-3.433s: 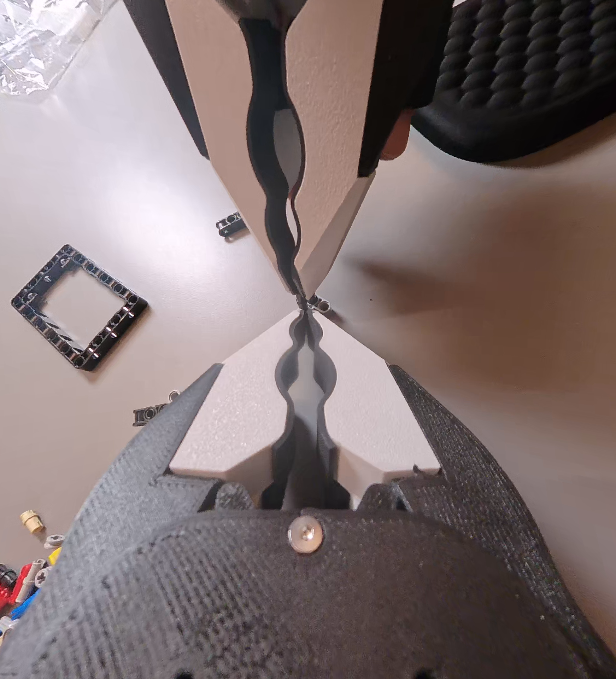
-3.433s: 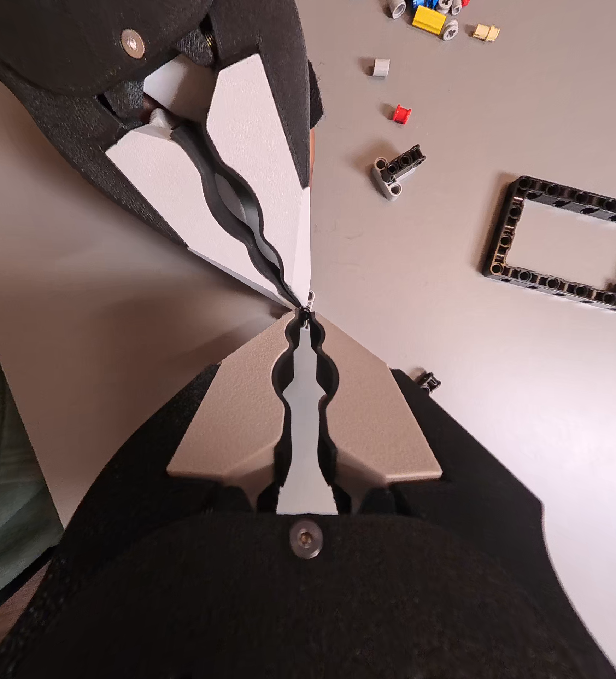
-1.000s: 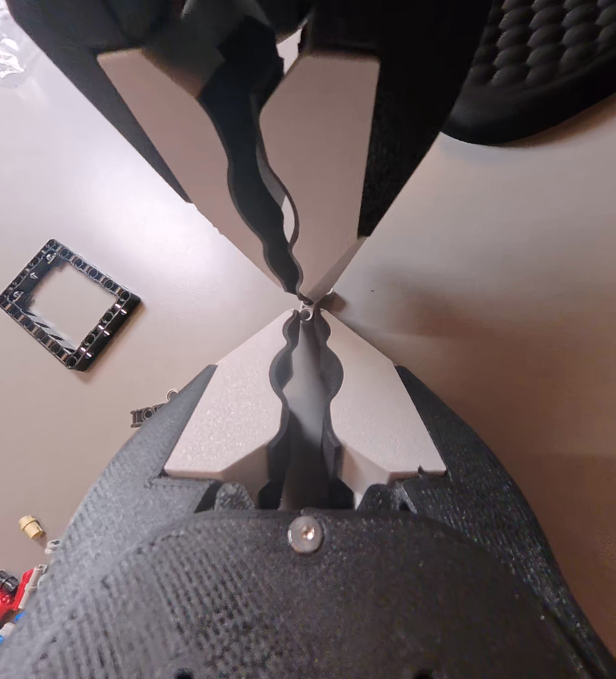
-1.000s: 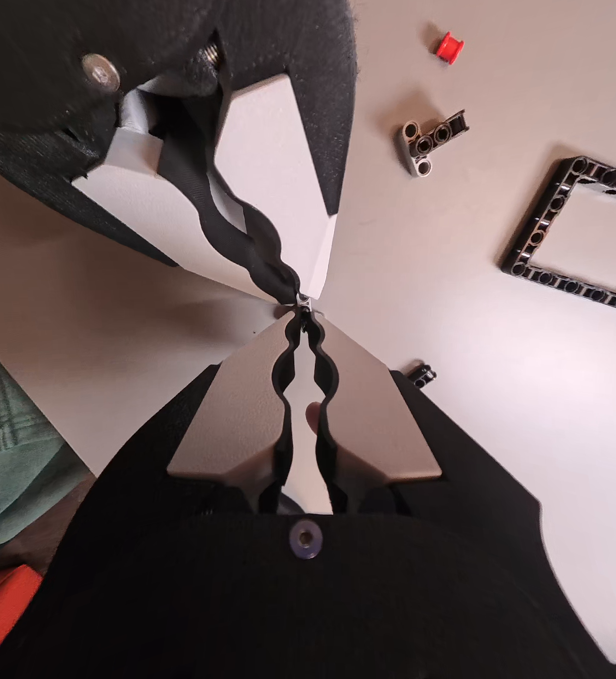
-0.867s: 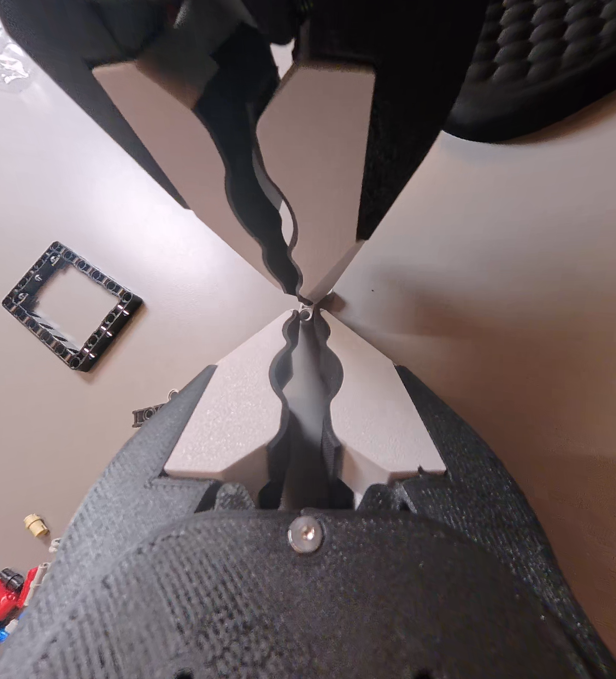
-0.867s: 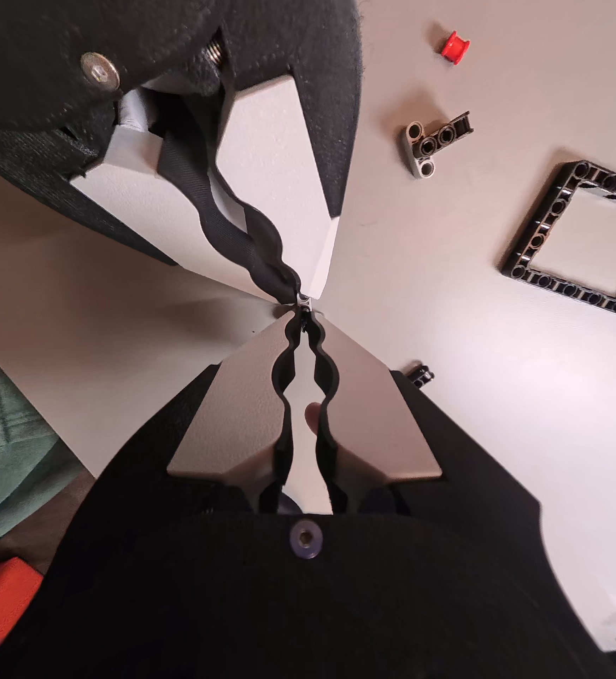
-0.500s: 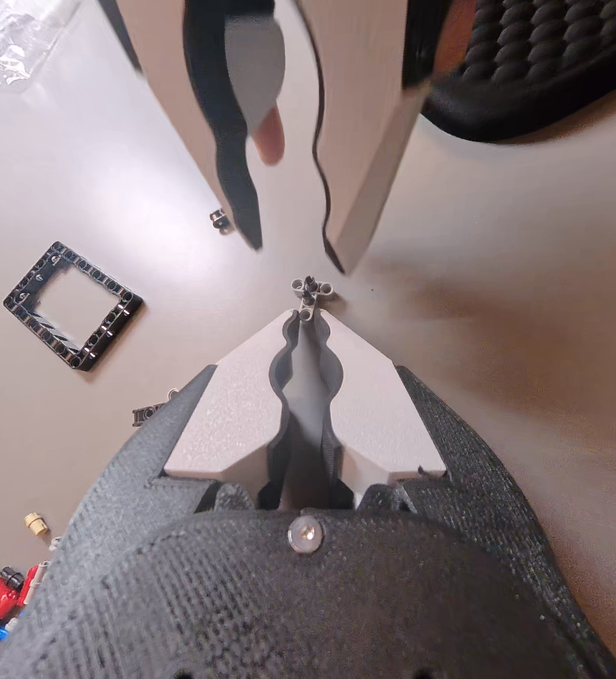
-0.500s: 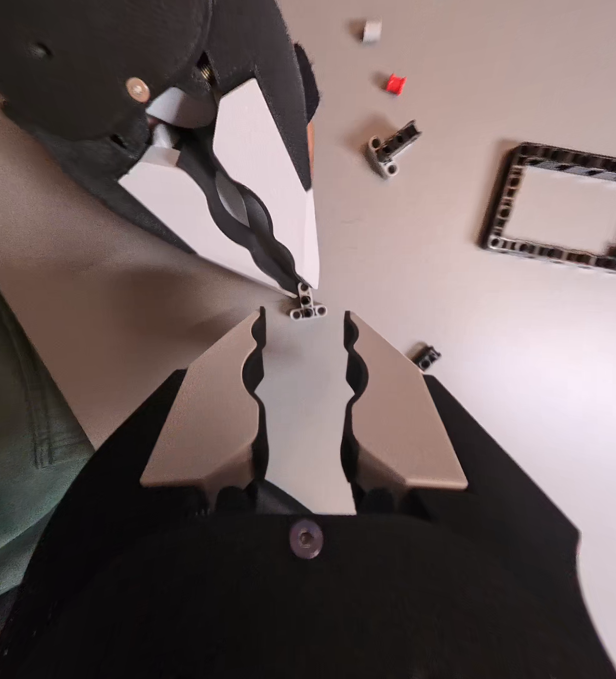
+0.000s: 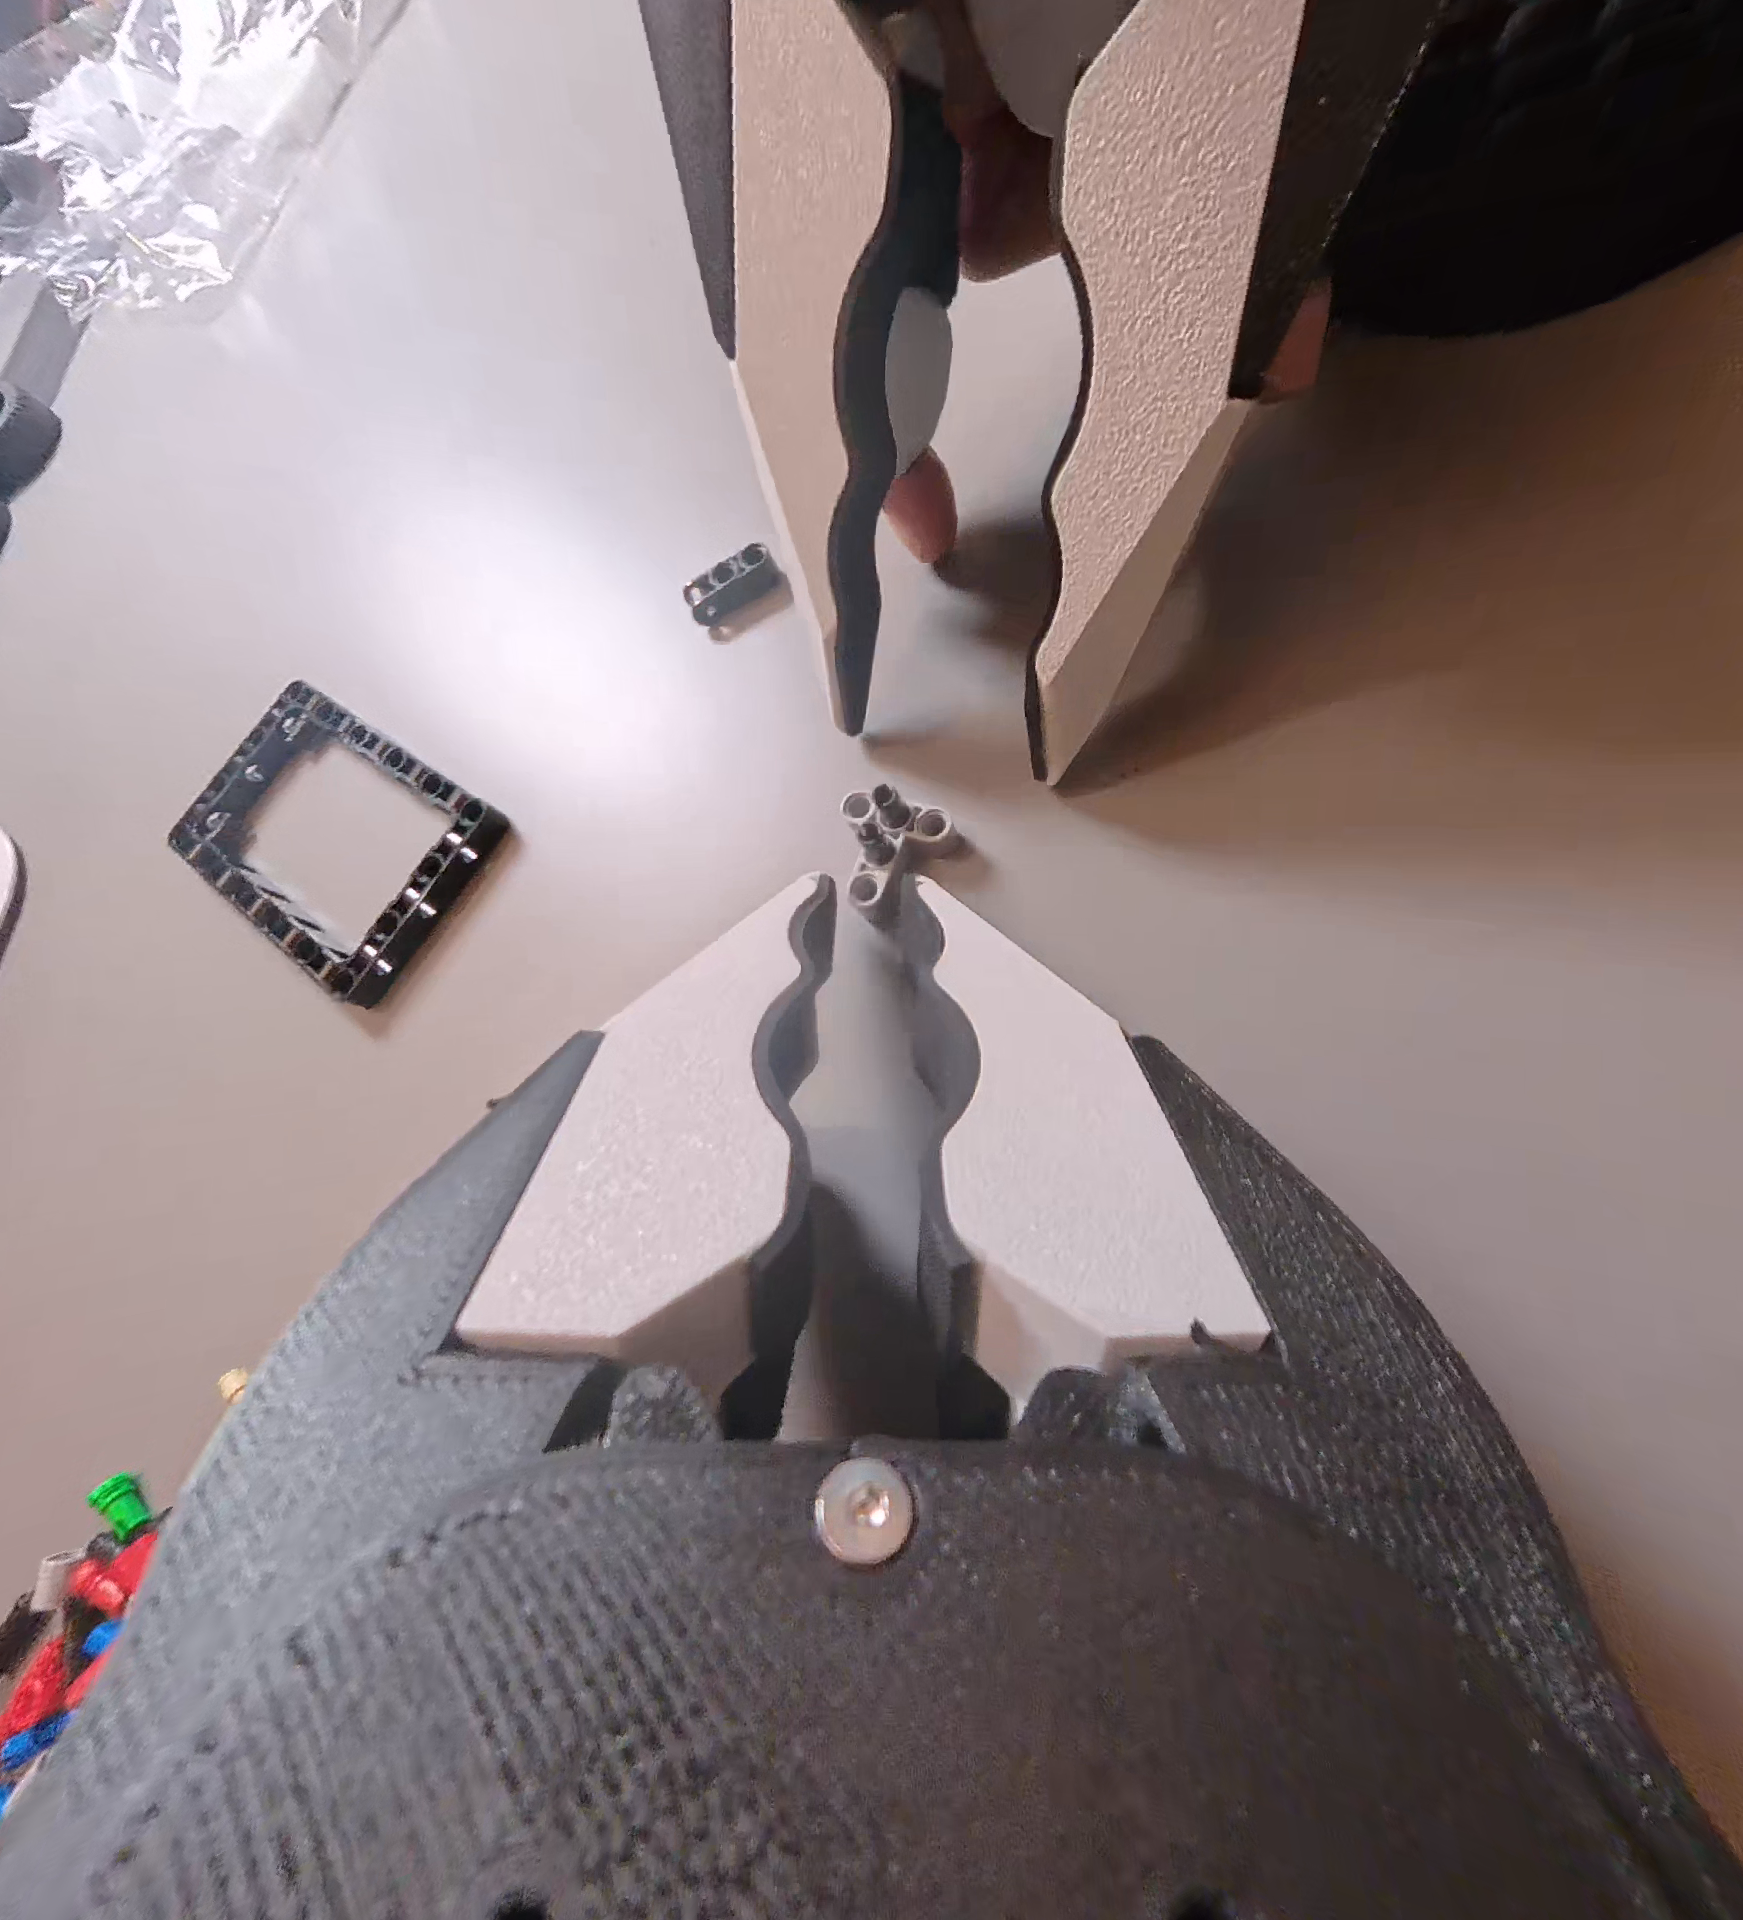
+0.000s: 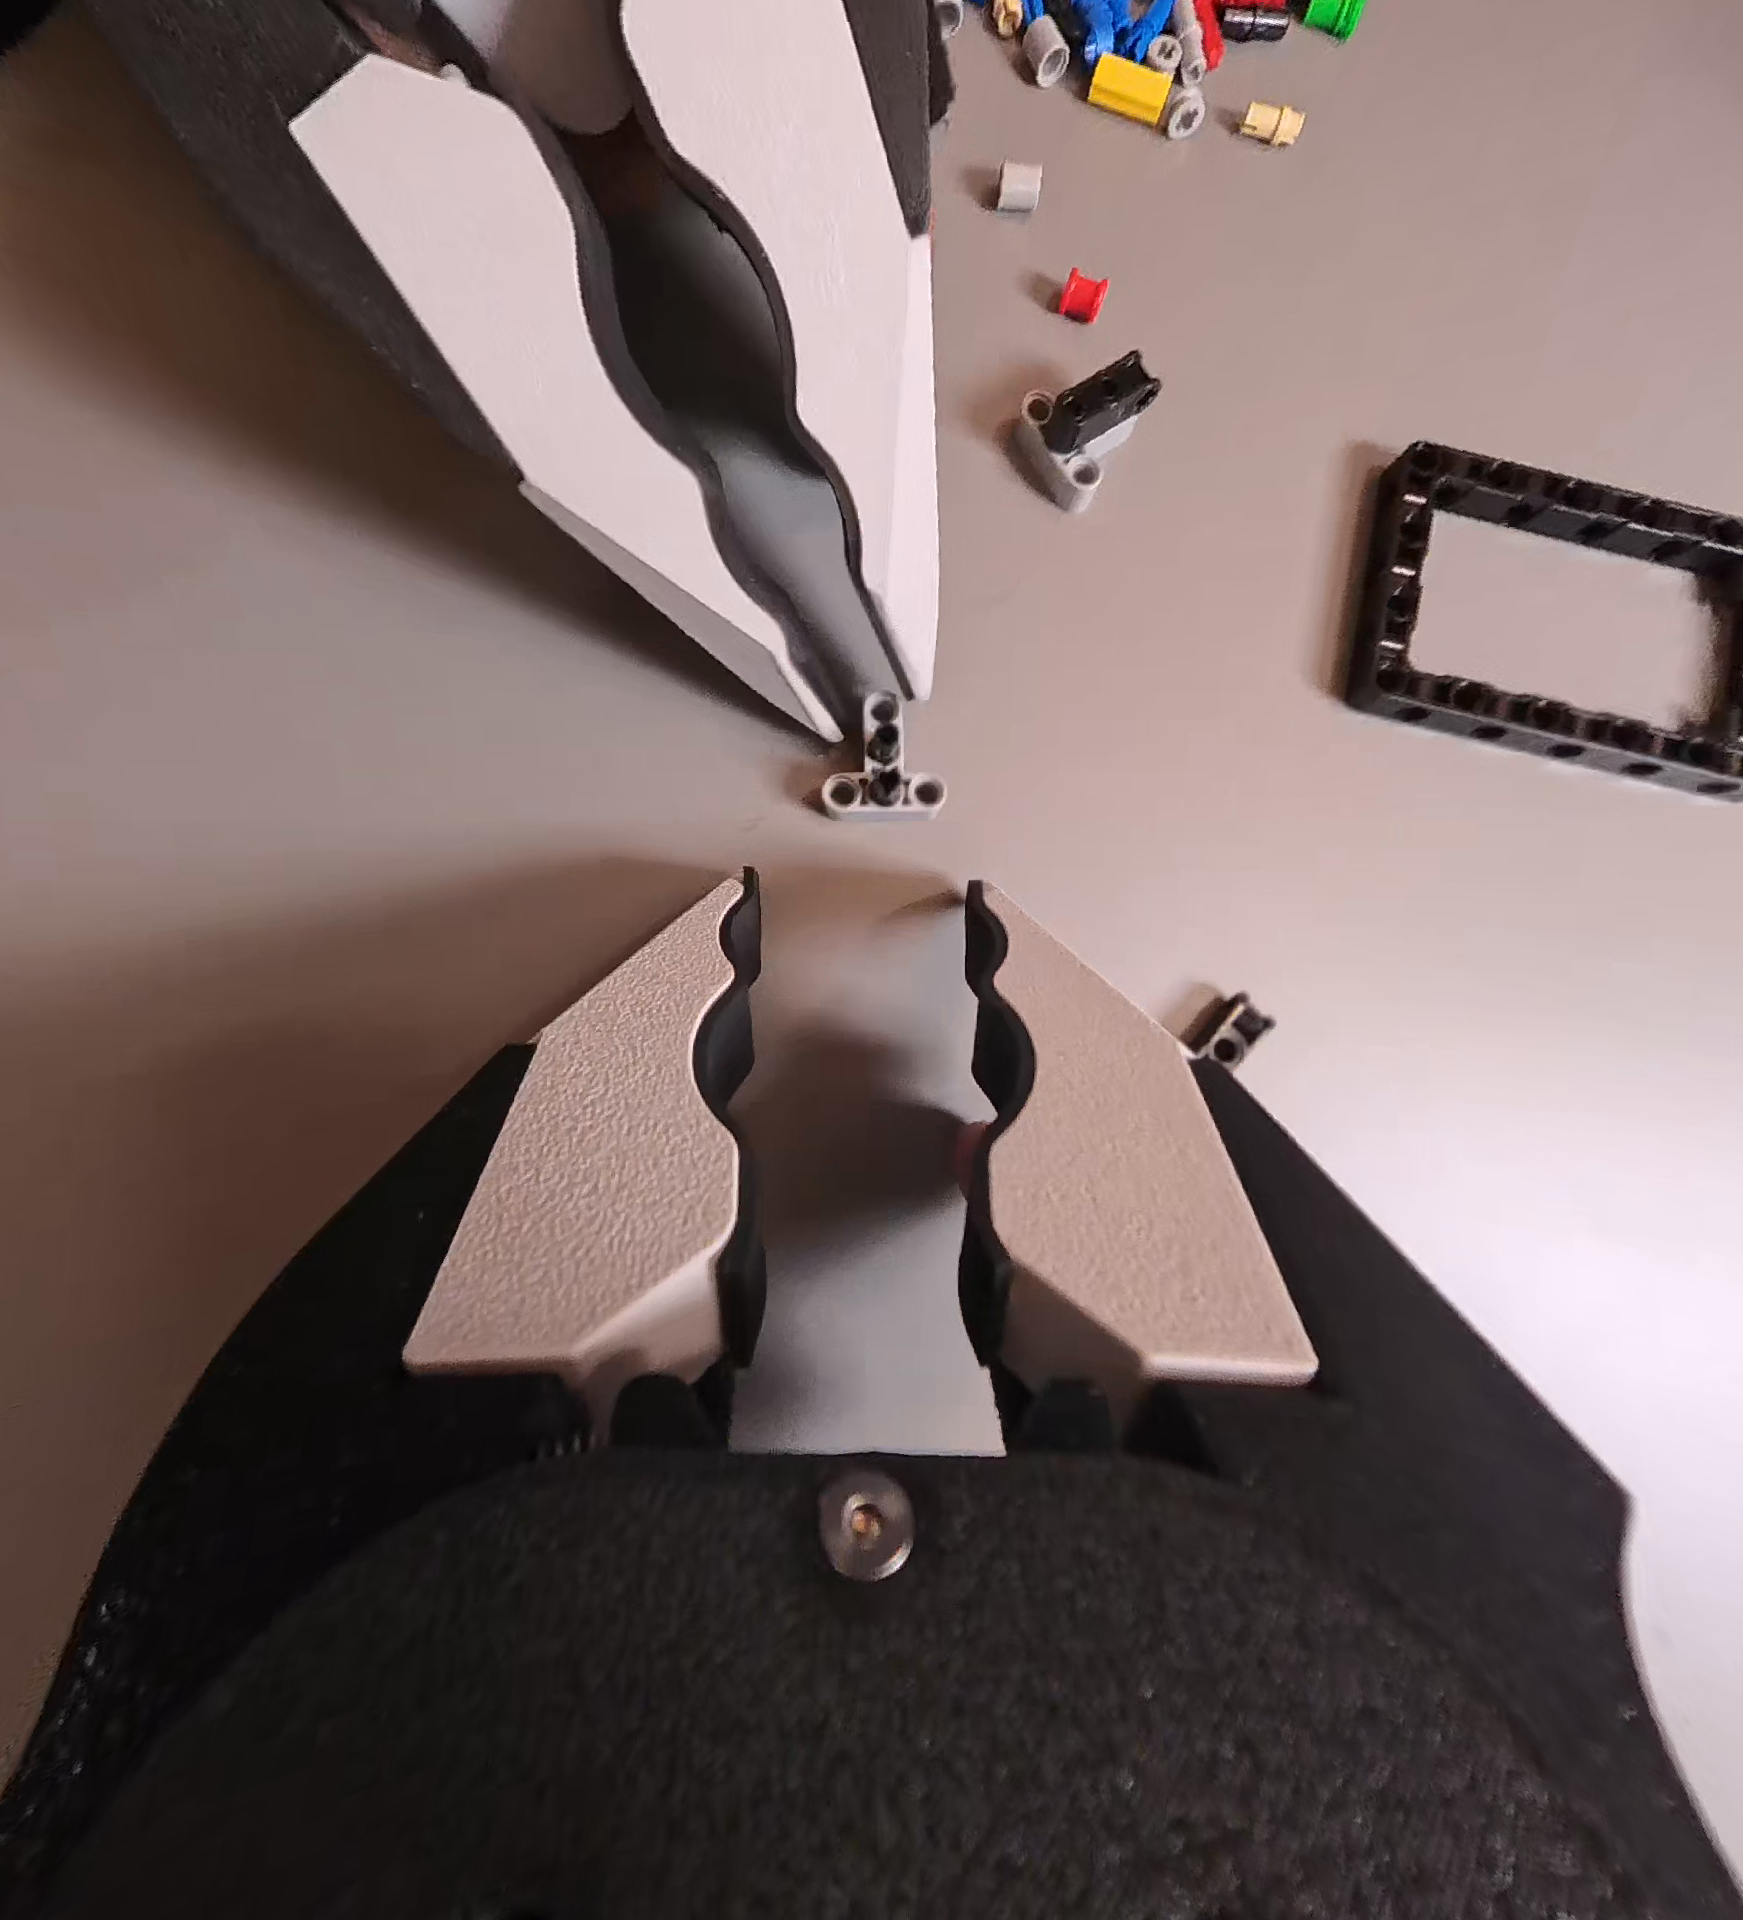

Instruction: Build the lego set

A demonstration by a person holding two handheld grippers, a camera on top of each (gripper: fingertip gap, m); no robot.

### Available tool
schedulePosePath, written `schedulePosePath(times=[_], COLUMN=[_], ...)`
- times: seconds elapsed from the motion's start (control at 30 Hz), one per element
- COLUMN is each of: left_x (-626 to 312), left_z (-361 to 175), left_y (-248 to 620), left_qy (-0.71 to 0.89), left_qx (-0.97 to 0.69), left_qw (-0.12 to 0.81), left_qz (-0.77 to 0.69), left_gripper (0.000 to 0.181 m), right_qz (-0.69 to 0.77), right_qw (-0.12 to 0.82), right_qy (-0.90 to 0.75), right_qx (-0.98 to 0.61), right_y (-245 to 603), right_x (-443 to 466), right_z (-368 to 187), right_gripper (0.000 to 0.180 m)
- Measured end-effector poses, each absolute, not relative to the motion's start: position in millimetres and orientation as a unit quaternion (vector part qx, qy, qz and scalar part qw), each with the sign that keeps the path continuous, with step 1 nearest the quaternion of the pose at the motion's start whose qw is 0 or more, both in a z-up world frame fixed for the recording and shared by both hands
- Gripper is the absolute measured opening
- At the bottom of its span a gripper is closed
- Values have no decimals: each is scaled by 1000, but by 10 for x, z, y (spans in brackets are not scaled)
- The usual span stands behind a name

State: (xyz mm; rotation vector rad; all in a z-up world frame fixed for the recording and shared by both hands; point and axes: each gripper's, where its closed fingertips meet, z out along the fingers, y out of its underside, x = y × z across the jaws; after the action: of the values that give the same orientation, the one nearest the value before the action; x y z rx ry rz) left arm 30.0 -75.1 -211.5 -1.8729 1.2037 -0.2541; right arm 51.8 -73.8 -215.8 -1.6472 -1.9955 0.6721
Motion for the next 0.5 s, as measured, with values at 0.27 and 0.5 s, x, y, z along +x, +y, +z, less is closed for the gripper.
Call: schedulePosePath(times=[0.27,0.5], left_x=[145,99], left_z=[-2080,-2061], left_y=[-639,-684], left_qy=[451,441], left_qx=[-767,-773], left_qw=[445,440], left_qz=[-99,-125], left_gripper=[11,10], right_qz=[269,303], right_qw=[233,245], right_qy=[-743,-716], right_qx=[-566,-579], right_y=[-800,-631], right_x=[372,581], right_z=[-2128,-2010], right_gripper=[26,27])
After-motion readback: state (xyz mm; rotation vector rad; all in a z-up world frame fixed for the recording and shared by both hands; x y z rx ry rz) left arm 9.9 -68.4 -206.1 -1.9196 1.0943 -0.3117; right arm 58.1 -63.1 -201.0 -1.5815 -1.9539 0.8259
